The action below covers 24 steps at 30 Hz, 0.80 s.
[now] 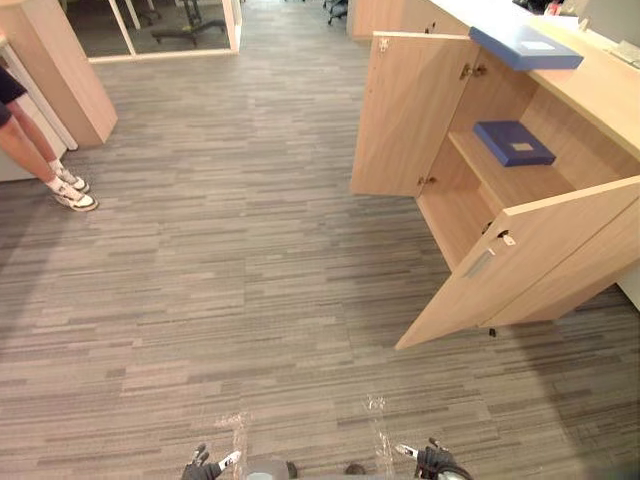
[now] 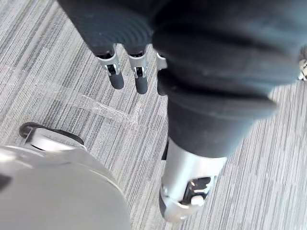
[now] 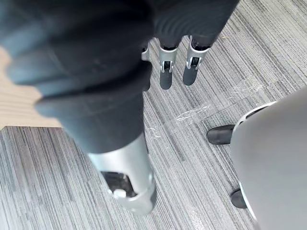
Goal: Walk over to the cabinet, pick up the folder, carry it to the office cabinet, place the folder inside the office cabinet, then close the office cabinet door
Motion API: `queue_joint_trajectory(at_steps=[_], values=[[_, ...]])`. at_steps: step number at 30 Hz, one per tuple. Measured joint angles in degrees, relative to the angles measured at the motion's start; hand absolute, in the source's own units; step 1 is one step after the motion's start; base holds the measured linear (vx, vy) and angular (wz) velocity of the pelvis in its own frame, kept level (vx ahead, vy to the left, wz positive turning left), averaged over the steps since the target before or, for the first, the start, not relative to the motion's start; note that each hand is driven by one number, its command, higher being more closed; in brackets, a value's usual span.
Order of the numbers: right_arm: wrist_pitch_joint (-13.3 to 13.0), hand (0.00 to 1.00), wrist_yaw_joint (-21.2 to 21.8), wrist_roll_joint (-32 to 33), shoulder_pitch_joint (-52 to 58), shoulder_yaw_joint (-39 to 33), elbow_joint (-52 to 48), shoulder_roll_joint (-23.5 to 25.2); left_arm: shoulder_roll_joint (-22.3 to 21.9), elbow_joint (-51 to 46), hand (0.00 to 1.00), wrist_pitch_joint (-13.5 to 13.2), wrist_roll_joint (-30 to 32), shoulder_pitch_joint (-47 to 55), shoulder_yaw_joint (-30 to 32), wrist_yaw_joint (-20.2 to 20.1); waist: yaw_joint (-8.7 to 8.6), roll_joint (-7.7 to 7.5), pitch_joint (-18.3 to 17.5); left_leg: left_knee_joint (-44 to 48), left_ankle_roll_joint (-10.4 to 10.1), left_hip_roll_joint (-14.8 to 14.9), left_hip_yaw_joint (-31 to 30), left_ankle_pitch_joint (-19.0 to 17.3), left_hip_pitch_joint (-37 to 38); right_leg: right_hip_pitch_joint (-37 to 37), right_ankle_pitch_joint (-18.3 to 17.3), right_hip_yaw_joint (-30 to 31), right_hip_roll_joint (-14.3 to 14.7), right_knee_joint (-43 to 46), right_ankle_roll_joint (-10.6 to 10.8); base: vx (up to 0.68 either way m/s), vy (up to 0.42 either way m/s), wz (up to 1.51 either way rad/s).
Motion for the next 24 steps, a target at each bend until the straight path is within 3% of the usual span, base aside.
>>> queue_joint_trajectory(at_steps=[3, 5, 6, 7, 9, 12, 15, 16, 18, 20, 21, 23, 24], values=[[0.03, 0.00, -0.06, -0.07, 0.08, 0.18, -0.45, -0.09, -1.06, -1.31, 0.00, -0.10, -0.55, 0.88, 1.63, 0.03, 0.49, 0.22, -0.06, -3.01, -0.38, 1.14, -0.74, -0.25, -3.64, -0.35, -2.03, 1.08, -2.78, 1.70, 1.84, 0.08, 0.118, -0.18], [0.01, 0.00, -0.21, -0.09, 0.36, 2.04, -0.66, -0.80, -2.83, -1.88, 0.00, -0.26, -1.88, 1.62, 3.48, 0.48, 0.88, 0.96, -0.71, -11.02, -0.93, 2.03, -3.26, 2.49, -3.98, -0.39, -3.40, 2.07, -4.81, 1.81, 3.96, 0.21, 0.277, -0.37], [-0.01, 0.00, -0.21, -0.08, 0.59, 2.23, -0.68, -1.17, -3.39, -1.89, 0.00, -0.28, -2.02, 1.94, 3.91, 0.62, 0.92, 1.55, -1.27, -12.82, -1.72, 2.88, -3.17, 4.57, -3.80, -0.42, -3.76, 2.06, -4.93, 1.83, 4.63, 0.36, 0.401, -0.29], [0.00, 0.00, -0.41, -0.07, 1.23, 2.17, -0.59, -1.10, -3.66, -1.80, 0.00, -0.19, -2.22, 2.52, 4.38, 0.95, 0.93, 1.77, -2.74, -13.18, -0.97, 2.80, -1.19, 9.76, -3.80, -0.52, -4.26, 1.68, -6.21, 2.20, 5.65, 0.44, 0.391, -0.30], [0.07, 0.00, -0.58, -0.07, 1.36, 2.07, -0.53, 0.72, -2.79, -2.50, 0.00, -0.42, -2.38, 2.42, 5.05, 1.24, 1.60, -0.98, -5.00, -13.92, 0.38, 0.08, 2.45, 8.24, -3.39, -2.60, -3.97, -0.16, -10.43, 4.90, 6.28, 0.40, 0.285, -0.42], [0.08, 0.00, -0.52, -0.04, 0.87, 2.01, -2.18, 2.45, -3.12, -2.38, 0.00, -0.30, -1.94, 1.13, 4.61, 1.58, 2.62, -1.10, -5.80, -17.11, 1.91, -3.01, 6.58, 7.27, 1.76, -4.33, -3.54, -0.19, -14.48, 10.19, 7.18, 0.36, 0.254, -0.64], [0.11, 0.00, -0.15, -0.10, 0.80, 1.82, -4.40, 2.69, -4.43, -3.03, 0.00, -0.41, 0.14, -0.55, 0.42, 1.60, 2.23, 0.46, -6.74, -20.62, 2.77, -5.96, 7.19, 7.07, 8.39, -11.57, -2.89, -0.38, -19.51, 30.98, 5.86, 0.27, 0.270, -0.36], [0.11, 0.00, -0.07, -0.10, 0.67, 1.73, -5.48, 2.87, -4.59, -3.27, 0.00, -0.71, 1.31, -1.26, -0.84, 1.54, 1.56, 0.62, -6.57, -21.72, 4.39, -6.62, 6.97, 6.15, 11.33, -15.43, -2.07, -1.09, -21.92, 41.10, 1.13, 0.19, 0.190, -0.02], [0.06, 0.00, -0.09, -0.07, 0.10, 1.75, -6.25, 3.38, -4.30, -3.44, 0.00, -0.69, 2.48, -2.11, -1.80, 1.51, 0.76, 0.28, -6.35, -24.00, 5.07, -7.13, 6.78, 5.58, 14.90, -19.33, -3.35, -4.03, -24.20, 50.62, -0.12, 0.23, 0.165, 0.10], [0.01, 0.00, -0.19, -0.01, -0.65, 1.72, -6.24, 3.60, -4.04, -3.67, 0.00, -0.88, 3.06, -2.32, -3.33, 1.29, 0.29, 0.34, -5.23, -25.72, 5.03, -6.17, 6.76, 5.57, 17.85, -20.72, -5.12, -9.48, -23.93, 51.54, 0.85, 0.23, 0.044, 0.02], [-0.04, 0.00, -0.25, 0.06, -1.45, 1.70, -6.20, 3.79, -3.71, -3.33, 0.00, -1.01, 3.15, -2.38, -3.96, 1.10, 0.23, 0.44, -4.29, -26.98, 4.22, -4.59, 7.22, 5.08, 19.78, -22.45, -6.45, -13.81, -21.79, 49.19, 1.83, 0.19, -0.052, -0.12], [-0.08, 0.00, -0.29, 0.33, -2.41, 1.62, -6.18, 3.97, -3.41, -3.02, 0.00, -1.02, 3.18, -2.95, -4.09, 1.10, 0.22, 0.32, -3.19, -27.63, 3.67, -3.51, 7.87, 4.72, 20.85, -23.74, -6.77, -16.15, -19.82, 46.83, 2.06, 0.13, -0.079, -0.19], [-0.14, 0.00, -0.32, 1.38, -3.22, 1.46, -6.09, 4.10, -3.09, -2.19, 0.00, -0.97, 3.51, -3.37, -4.10, 1.10, 0.17, 0.28, -2.16, -28.22, 2.55, -2.16, 8.38, 4.00, 21.80, -24.83, -6.73, -19.88, -17.32, 41.78, 2.05, 0.11, -0.116, -0.22]])
